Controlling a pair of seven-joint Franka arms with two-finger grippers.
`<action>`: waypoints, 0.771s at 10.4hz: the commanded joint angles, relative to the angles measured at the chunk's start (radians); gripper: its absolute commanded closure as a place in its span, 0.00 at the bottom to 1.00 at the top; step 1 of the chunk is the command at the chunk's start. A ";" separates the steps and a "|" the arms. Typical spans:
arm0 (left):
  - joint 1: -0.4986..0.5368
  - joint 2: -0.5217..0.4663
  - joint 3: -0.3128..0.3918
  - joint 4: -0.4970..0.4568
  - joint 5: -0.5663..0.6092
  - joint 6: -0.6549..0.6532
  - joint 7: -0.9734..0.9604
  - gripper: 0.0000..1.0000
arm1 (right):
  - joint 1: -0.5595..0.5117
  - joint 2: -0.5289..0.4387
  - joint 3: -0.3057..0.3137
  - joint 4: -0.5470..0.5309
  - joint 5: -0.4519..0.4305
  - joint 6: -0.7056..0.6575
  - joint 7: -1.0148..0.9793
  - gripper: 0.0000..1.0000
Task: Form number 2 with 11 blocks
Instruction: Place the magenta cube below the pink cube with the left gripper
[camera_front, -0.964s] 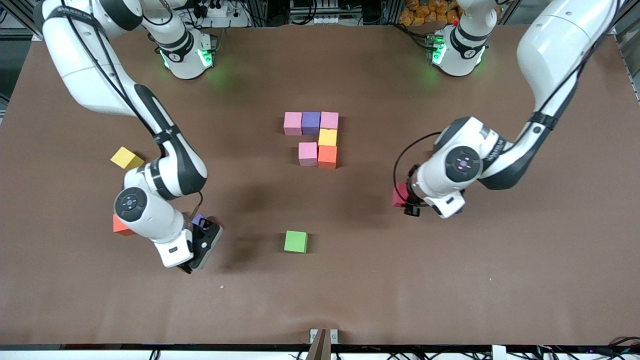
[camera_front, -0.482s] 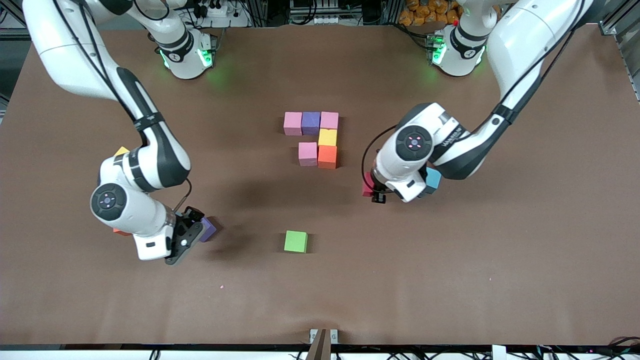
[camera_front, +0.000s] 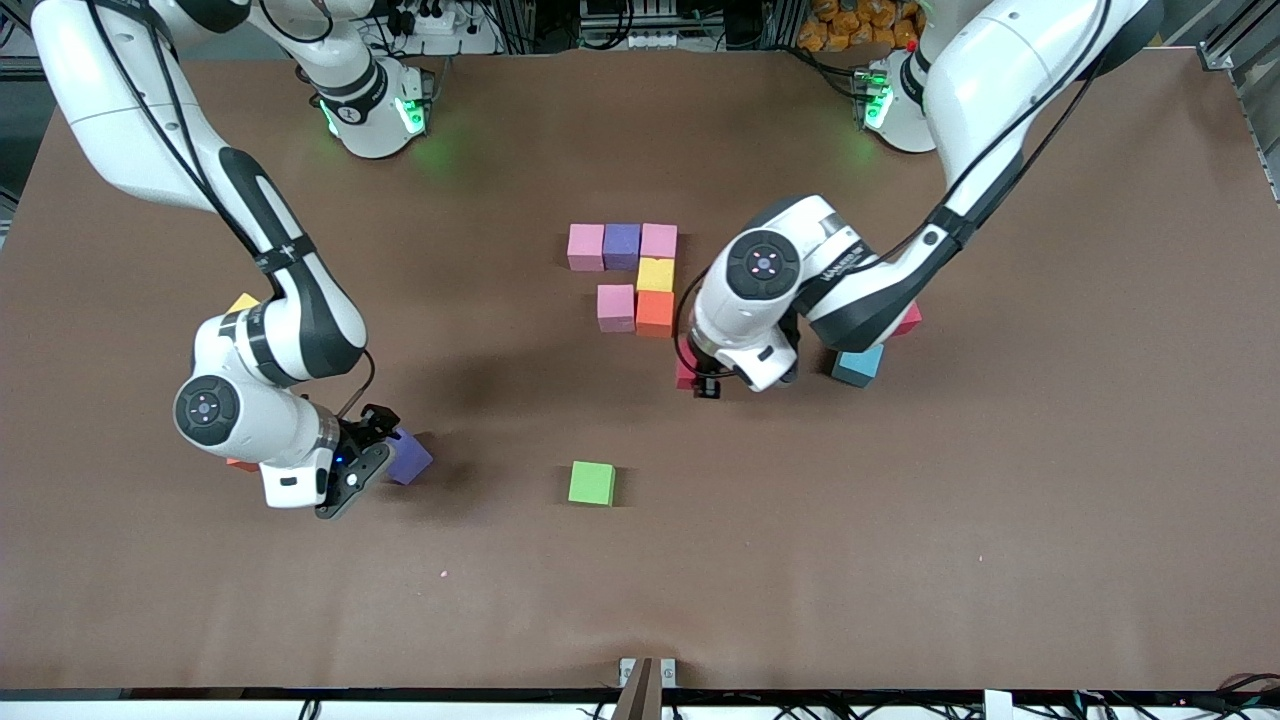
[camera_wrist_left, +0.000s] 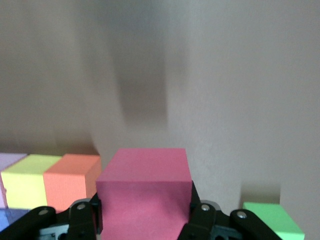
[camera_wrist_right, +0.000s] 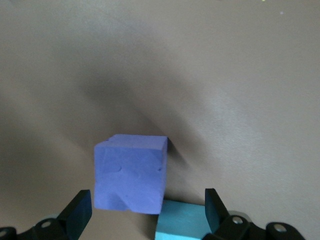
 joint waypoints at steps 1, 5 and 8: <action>-0.043 0.015 0.018 0.034 -0.028 0.017 -0.041 0.65 | -0.006 -0.012 0.009 -0.062 0.011 0.061 0.006 0.00; -0.104 0.028 0.020 0.034 -0.045 0.040 -0.139 0.65 | 0.007 0.028 0.009 -0.068 0.010 0.115 0.005 0.00; -0.187 0.034 0.063 0.034 -0.045 0.067 -0.206 0.65 | 0.022 0.034 0.007 -0.073 0.004 0.131 0.002 0.00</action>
